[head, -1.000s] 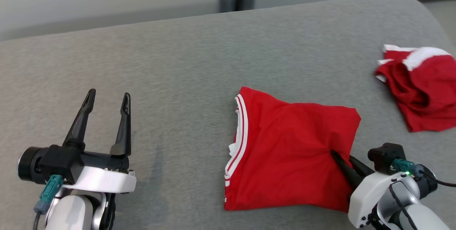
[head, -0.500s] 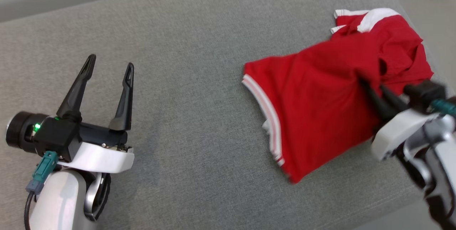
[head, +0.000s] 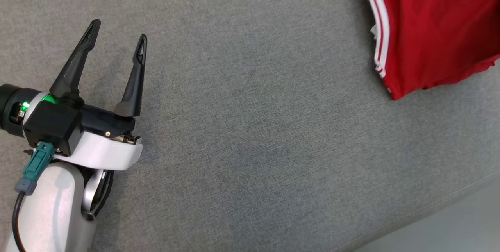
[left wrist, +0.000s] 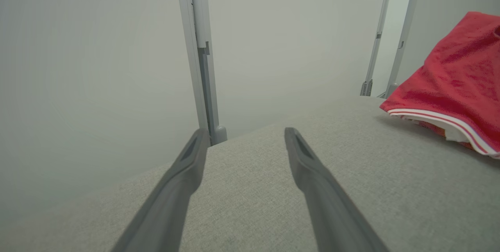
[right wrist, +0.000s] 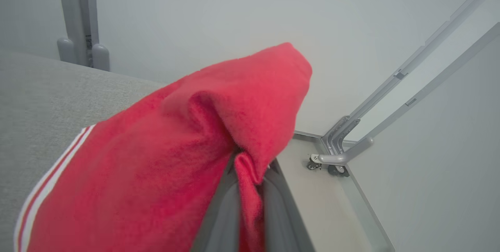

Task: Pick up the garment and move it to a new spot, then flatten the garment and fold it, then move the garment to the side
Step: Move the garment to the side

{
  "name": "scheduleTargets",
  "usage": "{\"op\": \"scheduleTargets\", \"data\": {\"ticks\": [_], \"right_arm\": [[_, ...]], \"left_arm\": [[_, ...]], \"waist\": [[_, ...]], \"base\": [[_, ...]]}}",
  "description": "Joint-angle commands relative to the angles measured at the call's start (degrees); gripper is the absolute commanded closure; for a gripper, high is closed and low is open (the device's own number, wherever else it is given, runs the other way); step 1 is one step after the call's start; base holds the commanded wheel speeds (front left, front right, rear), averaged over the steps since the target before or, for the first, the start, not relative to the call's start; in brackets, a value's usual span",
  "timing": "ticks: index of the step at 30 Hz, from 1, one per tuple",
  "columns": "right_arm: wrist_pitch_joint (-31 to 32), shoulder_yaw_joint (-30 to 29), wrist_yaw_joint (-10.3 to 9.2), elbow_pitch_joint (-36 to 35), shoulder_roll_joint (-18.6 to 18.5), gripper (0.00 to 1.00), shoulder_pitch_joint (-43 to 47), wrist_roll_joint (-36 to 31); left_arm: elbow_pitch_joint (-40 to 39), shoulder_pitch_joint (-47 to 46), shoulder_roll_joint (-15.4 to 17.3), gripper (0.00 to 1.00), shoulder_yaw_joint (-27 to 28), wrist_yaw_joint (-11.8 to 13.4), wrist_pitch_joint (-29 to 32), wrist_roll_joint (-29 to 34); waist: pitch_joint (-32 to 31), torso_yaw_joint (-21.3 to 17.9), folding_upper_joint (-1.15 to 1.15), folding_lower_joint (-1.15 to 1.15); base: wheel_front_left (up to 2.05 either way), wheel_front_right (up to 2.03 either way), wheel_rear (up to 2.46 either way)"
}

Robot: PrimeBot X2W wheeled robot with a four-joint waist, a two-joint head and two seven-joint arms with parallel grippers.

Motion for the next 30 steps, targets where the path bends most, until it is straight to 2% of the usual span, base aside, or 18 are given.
{"op": "scheduleTargets", "data": {"ticks": [1, 3, 4, 5, 6, 14, 20, 24, 30], "right_arm": [[-0.6, -0.1, -0.02, 1.3, -0.6, 1.00, -1.2, 0.0], [-1.1, -0.1, -0.02, 4.9, -1.0, 1.00, -3.1, 0.2], [-1.8, 0.1, -0.02, 6.4, -0.9, 0.75, -3.9, 0.0], [-2.2, -0.1, -0.02, 8.1, -0.8, 0.32, -4.8, 0.1], [-2.8, -0.1, -0.02, 10.0, -0.8, 0.00, -5.5, -0.3], [-5.9, -1.8, -0.01, 21.4, 1.5, 0.00, -7.7, -0.4], [-8.1, -2.7, -0.01, 25.2, 3.3, 0.00, -3.9, 0.9], [-8.8, -5.6, -0.01, 22.6, 4.4, 0.00, -0.7, 2.1], [-8.7, -12.0, -0.01, 8.7, 6.7, 0.00, 9.0, 1.0]], "left_arm": [[-0.3, -1.3, 0.3, 0.00, 0.0, -0.3, 0.0, 0.4], [-0.6, -1.7, 0.5, 0.00, -0.3, -0.4, 0.2, 0.5], [-0.6, -1.9, 0.6, 0.00, -0.3, -0.4, 0.3, 0.5], [-0.6, -2.2, 0.6, 0.00, -0.4, -0.4, 0.4, 0.5], [-0.6, -2.4, 0.7, 0.00, -0.5, -0.4, 0.4, 0.4], [0.6, -2.9, 0.4, 0.00, -1.1, 0.1, -0.6, 0.0], [2.9, -0.5, -0.3, 0.00, -0.6, 1.2, -1.8, -1.3], [4.2, 1.9, -0.9, 0.00, 0.3, 2.2, -3.0, -2.3], [5.2, 6.6, -2.2, 0.00, 2.0, 4.3, -4.4, -4.4]], "waist": [[1.3, 0.4, 0.00, 0.00], [2.1, 0.8, 0.00, 0.00], [2.5, 0.9, 0.00, 0.00], [2.7, 1.0, 0.00, 0.00], [2.9, 1.1, 0.00, 0.00], [2.4, 2.0, 0.00, 0.00], [-1.5, 2.4, 0.00, 0.00], [-5.5, 2.7, 0.00, 0.00], [-11.8, 4.3, 0.00, 0.00]], "base": [[0.00, 0.00, 0.00], [0.00, 0.00, 0.00], [0.00, 0.00, 0.00], [0.00, 0.00, 0.00], [0.00, 0.00, 0.00], [0.00, 0.00, 0.00], [0.00, 0.00, 0.00], [0.00, 0.00, 0.00], [0.00, 0.00, 0.00]]}}
